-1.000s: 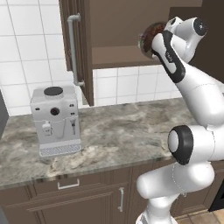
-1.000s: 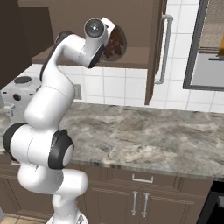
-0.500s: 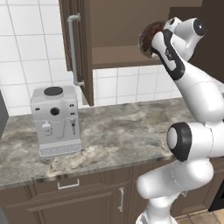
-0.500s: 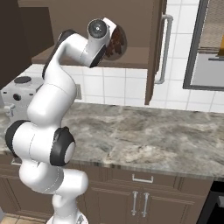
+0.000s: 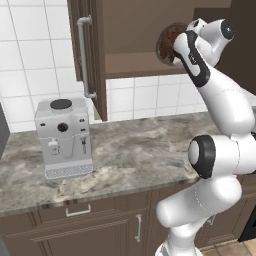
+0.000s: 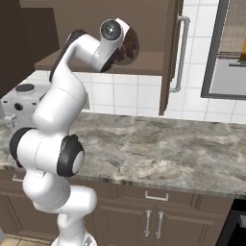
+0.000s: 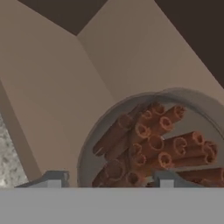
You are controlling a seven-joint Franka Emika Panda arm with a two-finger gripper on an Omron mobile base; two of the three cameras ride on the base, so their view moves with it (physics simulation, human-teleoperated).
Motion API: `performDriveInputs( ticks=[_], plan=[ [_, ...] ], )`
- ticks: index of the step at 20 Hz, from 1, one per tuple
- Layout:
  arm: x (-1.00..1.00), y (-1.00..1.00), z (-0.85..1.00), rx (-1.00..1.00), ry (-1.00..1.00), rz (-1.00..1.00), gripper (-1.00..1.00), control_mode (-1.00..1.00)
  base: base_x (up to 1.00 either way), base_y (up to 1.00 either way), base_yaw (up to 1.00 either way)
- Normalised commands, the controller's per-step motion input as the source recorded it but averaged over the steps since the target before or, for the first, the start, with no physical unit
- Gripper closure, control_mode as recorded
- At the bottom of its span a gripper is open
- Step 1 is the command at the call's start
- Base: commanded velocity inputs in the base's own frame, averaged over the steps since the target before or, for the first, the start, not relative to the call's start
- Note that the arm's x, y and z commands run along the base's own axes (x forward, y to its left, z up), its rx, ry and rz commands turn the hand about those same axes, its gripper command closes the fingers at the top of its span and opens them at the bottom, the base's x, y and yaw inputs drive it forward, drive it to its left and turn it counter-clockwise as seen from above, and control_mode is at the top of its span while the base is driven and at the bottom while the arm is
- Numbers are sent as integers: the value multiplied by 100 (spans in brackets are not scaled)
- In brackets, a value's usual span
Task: Pick the candle and jar from the dining table and place them in the open cabinet. Close the cabinet after placing the objects.
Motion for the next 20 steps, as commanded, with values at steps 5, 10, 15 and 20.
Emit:
performDriveInputs(
  ticks=[5, 10, 15, 20],
  plan=[
    [1, -6, 13, 0, -3, 2, -100, -100, 0, 0, 0],
    [2, -5, 16, -2, -6, 3, -100, -100, 0, 0, 0],
    [2, -1, 16, -3, -8, 5, -100, -100, 0, 0, 0],
    [-9, 0, 1, -2, -6, 3, -100, -100, 0, 0, 0]
  ],
)
